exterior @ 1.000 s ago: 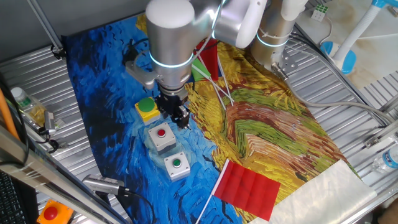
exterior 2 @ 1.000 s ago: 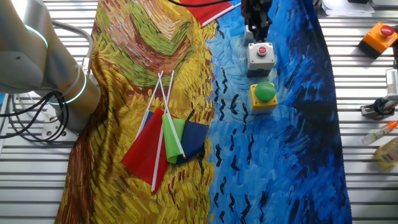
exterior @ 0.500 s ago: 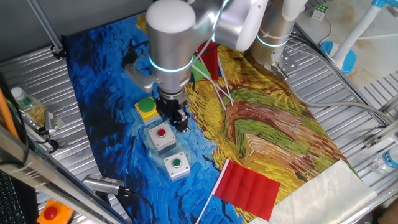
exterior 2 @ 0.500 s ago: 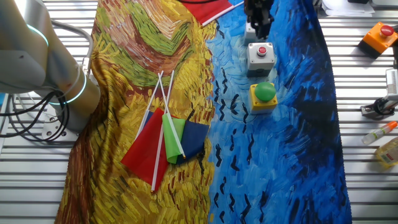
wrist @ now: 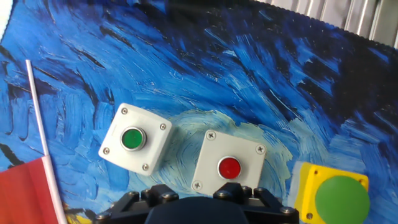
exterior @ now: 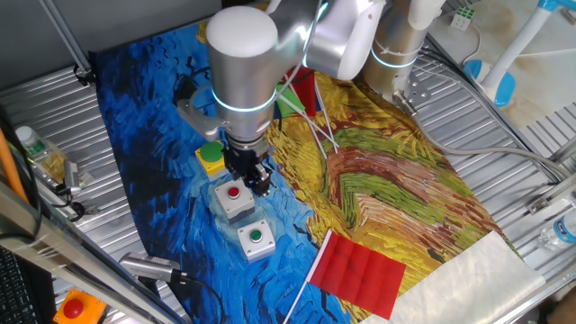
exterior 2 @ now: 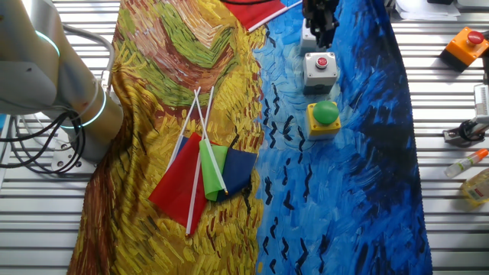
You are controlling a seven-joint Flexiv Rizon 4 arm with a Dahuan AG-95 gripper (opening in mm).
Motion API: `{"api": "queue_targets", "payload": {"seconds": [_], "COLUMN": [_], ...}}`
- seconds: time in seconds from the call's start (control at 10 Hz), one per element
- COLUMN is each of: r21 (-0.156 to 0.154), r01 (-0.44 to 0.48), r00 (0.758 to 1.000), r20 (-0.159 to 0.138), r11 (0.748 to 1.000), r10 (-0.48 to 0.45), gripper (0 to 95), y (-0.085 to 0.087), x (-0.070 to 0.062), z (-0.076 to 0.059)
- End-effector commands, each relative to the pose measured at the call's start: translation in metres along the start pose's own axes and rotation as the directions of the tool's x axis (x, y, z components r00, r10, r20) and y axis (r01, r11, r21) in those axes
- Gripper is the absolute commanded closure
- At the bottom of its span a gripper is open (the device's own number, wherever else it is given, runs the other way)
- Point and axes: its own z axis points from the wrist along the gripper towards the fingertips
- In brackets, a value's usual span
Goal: Press three buttons from left to right in sequence
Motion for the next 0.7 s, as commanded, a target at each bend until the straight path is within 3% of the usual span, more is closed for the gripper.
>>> {"api": "queue_targets", "payload": {"seconds": [0.1, 0.7], "r21": [0.0, 0.0], "r01": [0.0, -0.006], "r00": [1.0, 1.0], "r20": [-0.003, 0.004], "r11": [1.0, 1.0], "r10": [0.0, 0.006], "gripper": [38.0, 38.0], "y": [0.0, 0.0], "x": [-0.001, 0.0], "z": [0.003, 0.018]}}
